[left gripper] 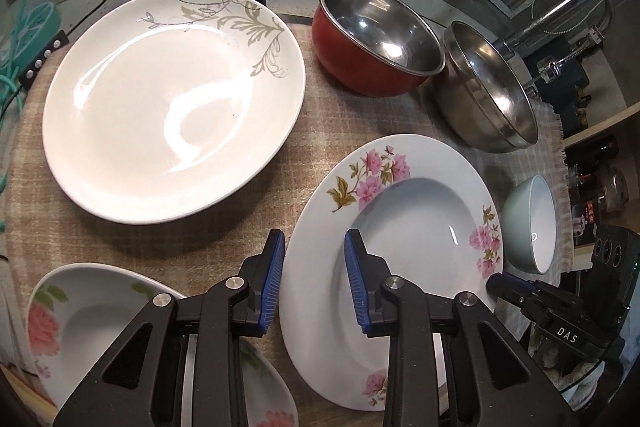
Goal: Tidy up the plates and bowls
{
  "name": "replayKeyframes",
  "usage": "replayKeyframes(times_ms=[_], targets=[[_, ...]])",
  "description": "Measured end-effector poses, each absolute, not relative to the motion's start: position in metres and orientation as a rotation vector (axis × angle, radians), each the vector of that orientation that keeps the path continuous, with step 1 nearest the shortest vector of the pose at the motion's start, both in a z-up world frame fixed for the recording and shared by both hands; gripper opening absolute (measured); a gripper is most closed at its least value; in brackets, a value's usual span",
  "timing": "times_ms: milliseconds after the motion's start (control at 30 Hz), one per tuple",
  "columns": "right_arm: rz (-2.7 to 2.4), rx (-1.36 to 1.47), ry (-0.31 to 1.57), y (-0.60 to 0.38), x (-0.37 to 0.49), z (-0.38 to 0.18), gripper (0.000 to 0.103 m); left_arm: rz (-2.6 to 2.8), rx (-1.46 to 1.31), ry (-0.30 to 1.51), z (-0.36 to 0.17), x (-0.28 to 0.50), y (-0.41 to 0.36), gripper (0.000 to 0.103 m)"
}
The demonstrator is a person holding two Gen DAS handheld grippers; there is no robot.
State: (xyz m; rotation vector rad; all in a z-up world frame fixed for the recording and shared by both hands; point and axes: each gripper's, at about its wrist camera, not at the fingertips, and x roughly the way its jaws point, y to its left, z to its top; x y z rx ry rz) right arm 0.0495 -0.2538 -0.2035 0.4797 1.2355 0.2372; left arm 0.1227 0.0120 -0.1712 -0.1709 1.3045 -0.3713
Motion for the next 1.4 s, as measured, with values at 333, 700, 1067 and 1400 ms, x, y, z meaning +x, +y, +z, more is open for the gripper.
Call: replayKeyframes(times_ms=[333, 700, 1067, 1400], targets=[[0.248, 0.463, 1.256, -0.255, 0.043, -0.203, 0.017, -0.361, -0.143, 1.308, -0.17, 0.106, 0.005, 0.029], [0.266, 0.446, 1.271, -0.253, 0.029, -0.204, 0.018, -0.347, -0.122, 1.313, -0.17, 0.083, 0.0, 0.029], [0.293, 0.411, 1.282, -0.252, 0.026, -0.206, 0.018, -0.32, -0.132, 1.306, -0.17, 0.063, 0.001, 0.028], [0.312, 0.383, 1.293, -0.248, 0.029, -0.207, 0.018, -0.304, -0.116, 1.307, -0.171, 0.055, -0.007, 0.028]])
